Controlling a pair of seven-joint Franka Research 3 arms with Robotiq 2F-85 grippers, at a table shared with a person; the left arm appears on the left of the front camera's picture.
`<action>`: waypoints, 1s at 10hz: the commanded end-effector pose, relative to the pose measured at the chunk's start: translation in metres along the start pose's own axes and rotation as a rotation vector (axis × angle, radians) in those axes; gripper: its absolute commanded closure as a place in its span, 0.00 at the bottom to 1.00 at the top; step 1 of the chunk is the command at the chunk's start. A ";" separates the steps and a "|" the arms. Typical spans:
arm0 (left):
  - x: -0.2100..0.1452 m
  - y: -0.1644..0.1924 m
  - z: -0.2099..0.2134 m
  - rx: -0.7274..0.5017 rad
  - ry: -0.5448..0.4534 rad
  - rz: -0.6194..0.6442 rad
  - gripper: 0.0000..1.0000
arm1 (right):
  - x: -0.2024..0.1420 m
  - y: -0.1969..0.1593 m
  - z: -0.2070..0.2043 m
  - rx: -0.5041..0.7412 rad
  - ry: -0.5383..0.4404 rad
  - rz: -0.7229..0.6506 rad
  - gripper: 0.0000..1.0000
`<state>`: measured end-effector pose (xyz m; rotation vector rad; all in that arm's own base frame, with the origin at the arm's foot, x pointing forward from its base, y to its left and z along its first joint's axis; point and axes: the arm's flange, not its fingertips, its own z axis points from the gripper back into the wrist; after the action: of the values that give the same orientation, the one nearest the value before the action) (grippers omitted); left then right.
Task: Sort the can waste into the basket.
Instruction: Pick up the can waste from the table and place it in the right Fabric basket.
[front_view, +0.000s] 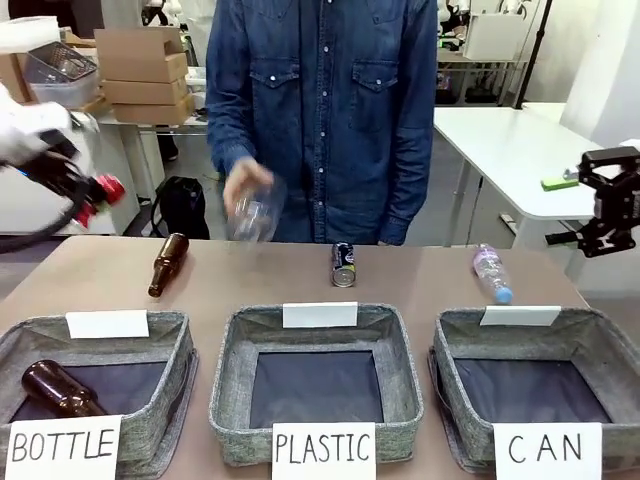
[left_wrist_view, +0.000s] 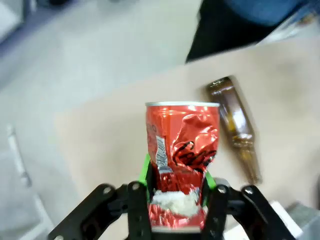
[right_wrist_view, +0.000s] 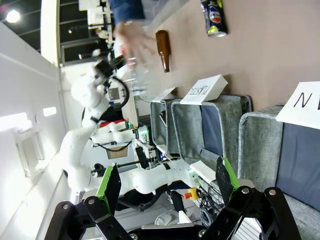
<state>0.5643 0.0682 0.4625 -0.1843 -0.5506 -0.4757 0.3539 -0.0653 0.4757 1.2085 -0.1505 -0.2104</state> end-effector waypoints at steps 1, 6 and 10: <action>-0.065 -0.051 0.110 -0.204 -0.222 -0.221 1.00 | 0.001 0.000 -0.001 0.016 0.003 0.025 0.00; -0.189 -0.111 0.196 -0.287 -0.211 -1.192 1.00 | 0.001 0.000 -0.001 0.016 0.003 0.025 0.00; -0.174 -0.124 0.204 -0.448 -0.280 -0.739 1.00 | 0.001 0.000 -0.001 0.016 0.003 0.025 0.00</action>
<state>0.2748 0.0890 0.5369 -0.4565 -0.7435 -1.3721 0.3539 -0.0655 0.4759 1.2086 -0.1502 -0.2103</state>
